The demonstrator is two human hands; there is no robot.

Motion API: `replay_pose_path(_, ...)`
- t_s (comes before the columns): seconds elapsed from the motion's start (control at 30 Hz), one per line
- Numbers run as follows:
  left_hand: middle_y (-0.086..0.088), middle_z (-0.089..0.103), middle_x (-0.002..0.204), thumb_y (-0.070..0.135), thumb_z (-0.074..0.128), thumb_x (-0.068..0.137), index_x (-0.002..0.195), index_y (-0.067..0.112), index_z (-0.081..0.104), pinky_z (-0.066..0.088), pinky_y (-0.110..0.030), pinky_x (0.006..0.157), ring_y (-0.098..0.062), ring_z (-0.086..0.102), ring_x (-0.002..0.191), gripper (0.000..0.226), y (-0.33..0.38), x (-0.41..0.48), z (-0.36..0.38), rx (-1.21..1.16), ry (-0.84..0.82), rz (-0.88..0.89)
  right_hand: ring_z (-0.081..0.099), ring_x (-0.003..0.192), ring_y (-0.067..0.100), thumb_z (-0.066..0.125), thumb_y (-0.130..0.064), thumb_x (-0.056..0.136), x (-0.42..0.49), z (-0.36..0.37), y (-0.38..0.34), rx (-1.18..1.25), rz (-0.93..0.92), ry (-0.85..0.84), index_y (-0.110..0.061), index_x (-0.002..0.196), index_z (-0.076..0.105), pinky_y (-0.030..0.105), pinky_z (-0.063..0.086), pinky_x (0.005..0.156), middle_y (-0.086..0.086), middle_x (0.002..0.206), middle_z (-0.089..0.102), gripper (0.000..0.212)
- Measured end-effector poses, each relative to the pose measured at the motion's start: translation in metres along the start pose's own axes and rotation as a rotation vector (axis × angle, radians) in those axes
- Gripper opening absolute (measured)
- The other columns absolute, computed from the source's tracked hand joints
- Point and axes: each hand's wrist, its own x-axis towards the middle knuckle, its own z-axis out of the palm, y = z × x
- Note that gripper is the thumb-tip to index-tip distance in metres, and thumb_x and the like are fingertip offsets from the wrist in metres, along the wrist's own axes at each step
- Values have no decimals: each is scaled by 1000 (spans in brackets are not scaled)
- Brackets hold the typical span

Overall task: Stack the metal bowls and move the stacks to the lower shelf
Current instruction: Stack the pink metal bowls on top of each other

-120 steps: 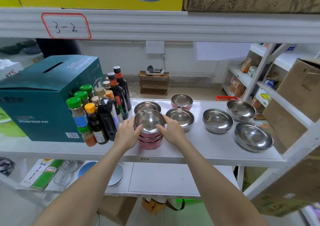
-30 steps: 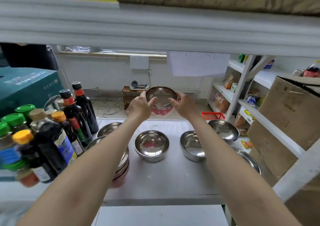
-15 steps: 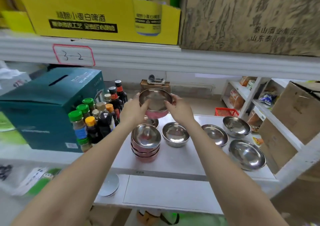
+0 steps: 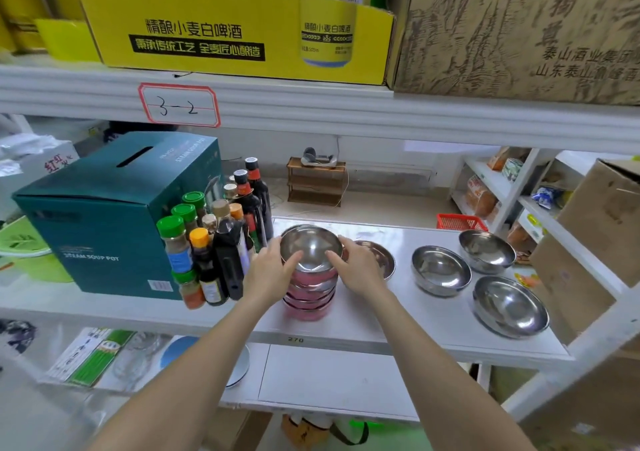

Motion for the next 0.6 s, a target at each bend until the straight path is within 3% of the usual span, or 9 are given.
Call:
replay_pose_path(0.13, -12, 46, 132, 57, 39, 94, 145, 20, 33, 46, -50, 94, -29, 41, 125, 64, -10, -2, 7, 68, -17, 17, 50, 123, 28, 52, -46, 92, -3, 10, 8, -16, 28, -42, -19, 144, 42, 40, 44, 97, 8, 127, 62, 59)
replay_pose_path(0.27, -11, 44, 130, 56, 39, 94, 146, 17, 32, 47, -47, 91, -29, 45, 121, 65, -12, 0, 13, 97, 0, 48, 50, 122, 29, 51, -45, 92, -3, 15, 10, -16, 35, -13, -18, 141, 45, 41, 43, 92, 9, 120, 64, 56)
replay_pose_path(0.43, -10, 45, 128, 56, 39, 94, 145, 17, 33, 47, -44, 88, -28, 44, 119, 64, -15, 1, 16, 83, 26, 70, 56, 107, 30, 48, -45, 91, -6, 18, 12, 0, 10, 10, -15, 132, 51, 39, 45, 79, 8, 98, 66, 51)
replay_pose_path(0.6, -10, 45, 131, 56, 37, 95, 147, 17, 31, 46, -43, 90, -28, 40, 124, 65, -17, 3, 18, 78, 23, 67, 55, 109, 30, 47, -45, 92, -7, 20, 13, -2, 8, 10, -15, 137, 48, 35, 40, 76, 8, 104, 67, 54)
